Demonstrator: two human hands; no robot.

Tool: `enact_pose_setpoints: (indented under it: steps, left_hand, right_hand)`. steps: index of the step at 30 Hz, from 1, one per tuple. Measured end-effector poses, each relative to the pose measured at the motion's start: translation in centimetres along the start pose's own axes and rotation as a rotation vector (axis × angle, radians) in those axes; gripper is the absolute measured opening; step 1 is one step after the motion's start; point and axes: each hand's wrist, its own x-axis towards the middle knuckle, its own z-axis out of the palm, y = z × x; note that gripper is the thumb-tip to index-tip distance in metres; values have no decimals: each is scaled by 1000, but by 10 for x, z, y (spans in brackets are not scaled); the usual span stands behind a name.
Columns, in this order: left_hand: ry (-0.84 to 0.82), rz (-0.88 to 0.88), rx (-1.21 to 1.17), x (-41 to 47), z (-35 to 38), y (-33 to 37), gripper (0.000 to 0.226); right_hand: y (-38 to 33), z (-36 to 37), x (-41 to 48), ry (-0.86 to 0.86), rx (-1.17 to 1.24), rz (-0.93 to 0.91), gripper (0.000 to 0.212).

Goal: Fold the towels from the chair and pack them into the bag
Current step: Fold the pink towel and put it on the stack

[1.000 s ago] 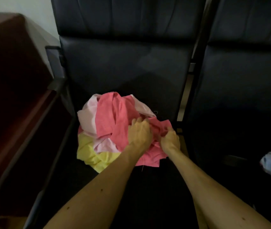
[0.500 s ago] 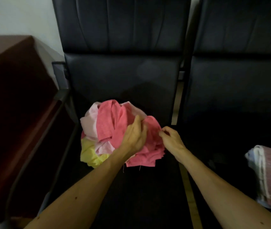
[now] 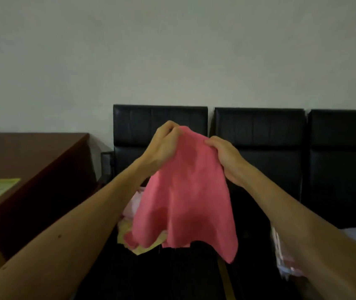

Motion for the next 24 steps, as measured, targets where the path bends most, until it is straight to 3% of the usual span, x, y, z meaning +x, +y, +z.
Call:
enact_pose_setpoints:
  steps: [4, 9, 13, 16, 21, 24]
  left_hand:
    - [-2, -27, -119, -22, -24, 67, 15]
    - [-71, -46, -279, -57, -42, 121, 7]
    - [-277, -79, -257, -81, -50, 149, 44]
    - [-314, -41, -211, -95, -50, 160, 36]
    - [-269, -75, -256, -107, -49, 166, 16]
    - [-241, -57, -342, -112, -47, 171, 15]
  right_hand:
    - [-75, -7, -43, -1, 17, -112, 33]
    - [-136, -8, -97, 14, -127, -256, 34]
    - [-158, -3, -133, -79, -312, -325, 23]
    - [-163, 2, -154, -111, -391, -378, 22]
    - [-163, -6, -178, -125, -355, -440, 22]
    - [-159, -10, -192, -131, -101, -374, 31]
